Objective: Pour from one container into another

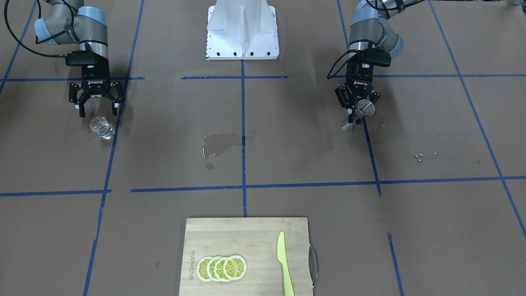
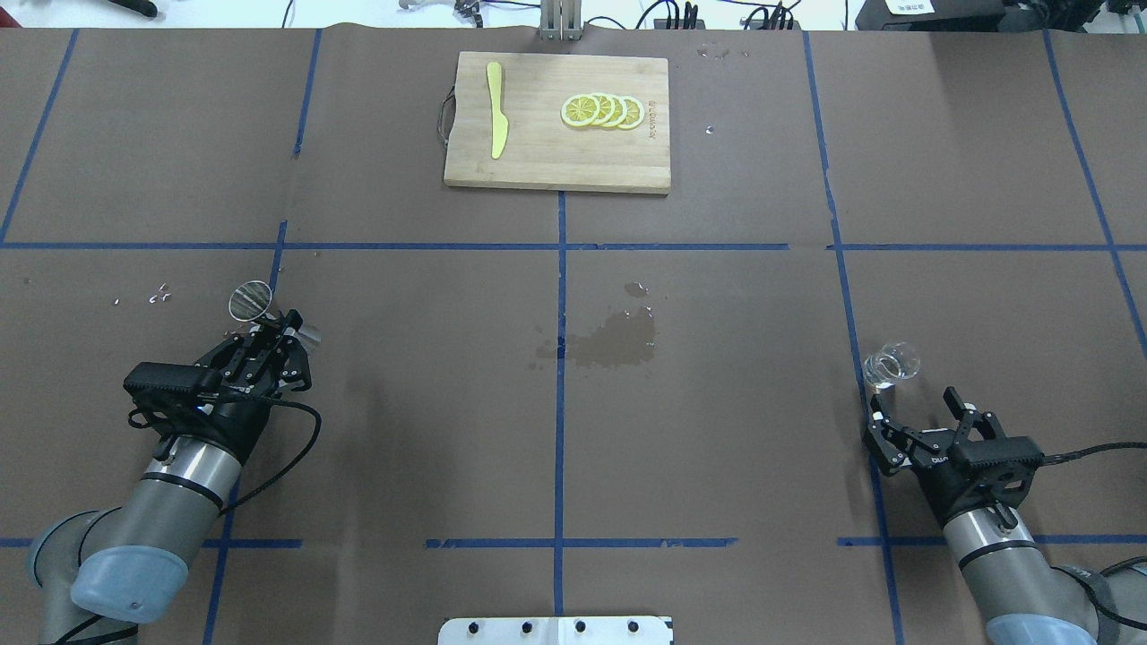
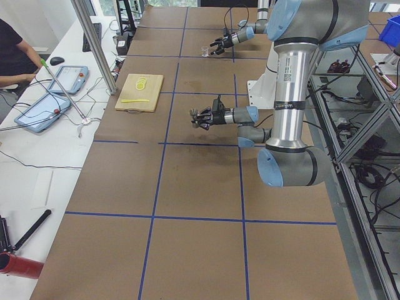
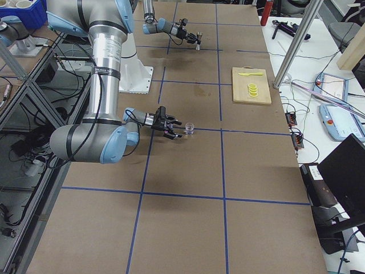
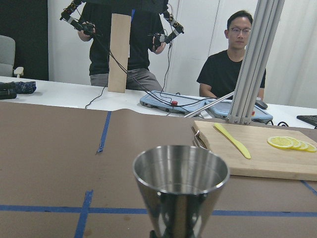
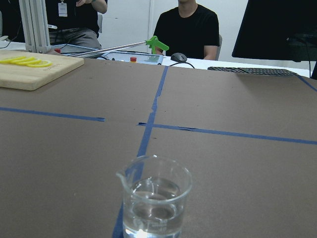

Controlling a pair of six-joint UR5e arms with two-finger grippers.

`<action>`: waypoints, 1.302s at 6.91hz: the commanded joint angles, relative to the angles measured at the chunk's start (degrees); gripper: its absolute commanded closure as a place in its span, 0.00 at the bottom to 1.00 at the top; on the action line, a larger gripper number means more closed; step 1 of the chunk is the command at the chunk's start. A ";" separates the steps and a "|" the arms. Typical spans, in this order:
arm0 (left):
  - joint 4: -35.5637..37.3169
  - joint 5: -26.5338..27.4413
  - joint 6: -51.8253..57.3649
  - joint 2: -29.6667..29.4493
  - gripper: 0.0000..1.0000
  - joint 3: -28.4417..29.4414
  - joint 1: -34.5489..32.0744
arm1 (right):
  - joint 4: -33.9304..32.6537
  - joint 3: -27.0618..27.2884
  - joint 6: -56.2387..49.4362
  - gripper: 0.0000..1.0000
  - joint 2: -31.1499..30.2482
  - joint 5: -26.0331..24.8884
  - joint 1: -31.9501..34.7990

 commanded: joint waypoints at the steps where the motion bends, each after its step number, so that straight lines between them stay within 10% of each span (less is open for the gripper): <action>1: -0.01 0.00 0.00 0.00 1.00 0.01 0.08 | 0.20 -1.50 -2.19 0.01 3.15 1.36 1.96; 9: -0.09 0.09 -0.09 0.00 1.00 0.01 0.00 | 0.20 -2.82 -3.35 0.02 5.26 3.21 4.96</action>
